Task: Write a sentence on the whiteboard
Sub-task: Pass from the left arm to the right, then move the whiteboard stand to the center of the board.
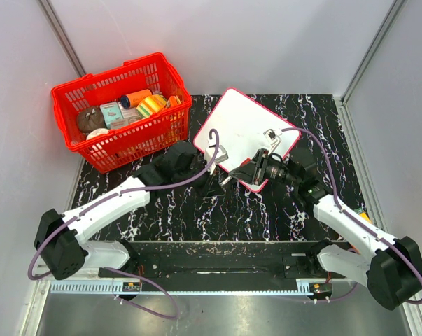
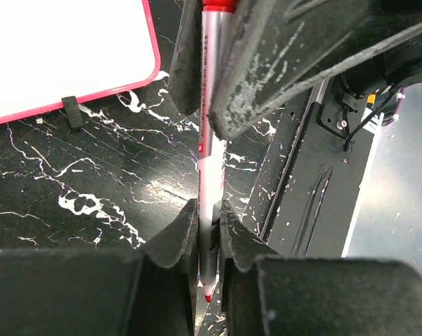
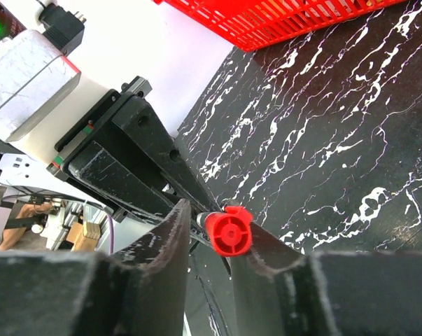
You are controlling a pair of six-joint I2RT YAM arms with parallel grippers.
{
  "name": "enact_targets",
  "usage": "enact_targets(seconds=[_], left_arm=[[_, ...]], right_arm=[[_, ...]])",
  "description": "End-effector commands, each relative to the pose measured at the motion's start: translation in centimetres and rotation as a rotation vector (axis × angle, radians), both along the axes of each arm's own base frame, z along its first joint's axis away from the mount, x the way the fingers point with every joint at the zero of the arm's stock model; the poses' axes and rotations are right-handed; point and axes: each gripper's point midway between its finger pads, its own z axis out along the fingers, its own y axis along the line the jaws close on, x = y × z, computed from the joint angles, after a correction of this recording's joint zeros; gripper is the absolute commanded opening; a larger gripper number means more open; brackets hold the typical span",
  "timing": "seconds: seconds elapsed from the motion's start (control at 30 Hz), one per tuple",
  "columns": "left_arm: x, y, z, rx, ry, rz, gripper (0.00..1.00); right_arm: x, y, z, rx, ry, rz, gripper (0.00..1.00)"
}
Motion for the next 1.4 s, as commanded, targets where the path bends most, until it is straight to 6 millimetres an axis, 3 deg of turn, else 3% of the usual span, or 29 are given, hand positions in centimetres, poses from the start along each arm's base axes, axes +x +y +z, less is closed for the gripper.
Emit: enact_targets(seconds=[0.0, 0.1, 0.2, 0.27, 0.3, 0.37, 0.4, 0.53, 0.63, 0.67, 0.77, 0.87, 1.13, 1.37], left_arm=[[0.1, -0.7, 1.3, -0.04, -0.03, -0.034, 0.0], [0.3, -0.5, 1.1, -0.023, -0.036, -0.019, 0.0], [0.7, -0.3, 1.0, -0.014, -0.05, 0.002, 0.0], [0.9, -0.2, 1.1, -0.01, -0.059, 0.012, 0.04], [1.0, -0.1, 1.1, -0.007, -0.064, 0.023, 0.25], [1.6, 0.2, 1.3, -0.001, -0.086, 0.058, 0.47], [2.0, 0.4, 1.0, 0.003, -0.094, 0.08, 0.66], [2.9, 1.1, 0.6, -0.003, -0.122, 0.146, 0.83], [3.9, 1.6, -1.5, 0.016, -0.09, 0.208, 0.84], [4.3, 1.8, -2.0, 0.019, -0.068, 0.239, 0.84], [5.4, 2.1, -4.3, 0.031, -0.017, 0.31, 0.83], [6.6, 1.9, -6.3, 0.042, 0.001, 0.368, 0.8], [9.3, -1.7, -11.2, 0.063, 0.027, 0.379, 0.66], [11.2, -4.5, -13.9, 0.118, -0.001, 0.394, 0.63]], right_arm=[[0.0, 0.3, 2.2, 0.048, -0.062, 0.017, 0.28], [-0.3, 0.6, 2.1, 0.046, -0.061, 0.048, 0.13], [-0.6, 0.6, 1.8, 0.037, -0.055, 0.063, 0.1], [-0.8, 0.6, 1.6, 0.031, -0.054, 0.071, 0.0], [-0.9, 0.5, 1.4, 0.022, -0.055, 0.07, 0.0], [-0.7, 0.3, 1.0, 0.006, -0.054, 0.05, 0.0], [-0.5, 0.0, 0.7, -0.019, -0.054, 0.032, 0.0], [1.2, -1.5, -1.0, -0.131, -0.033, -0.109, 0.0], [2.7, -3.6, -1.7, -0.208, -0.034, -0.259, 0.0], [3.8, -4.8, -1.9, -0.235, -0.035, -0.353, 0.0], [4.5, -7.9, -2.7, -0.309, -0.019, -0.528, 0.0], [4.5, -10.7, -1.2, -0.305, -0.061, -0.671, 0.0], [4.0, -15.3, 1.0, -0.289, -0.126, -0.886, 0.0], [3.1, -17.2, 1.6, -0.338, -0.17, -0.938, 0.0]])
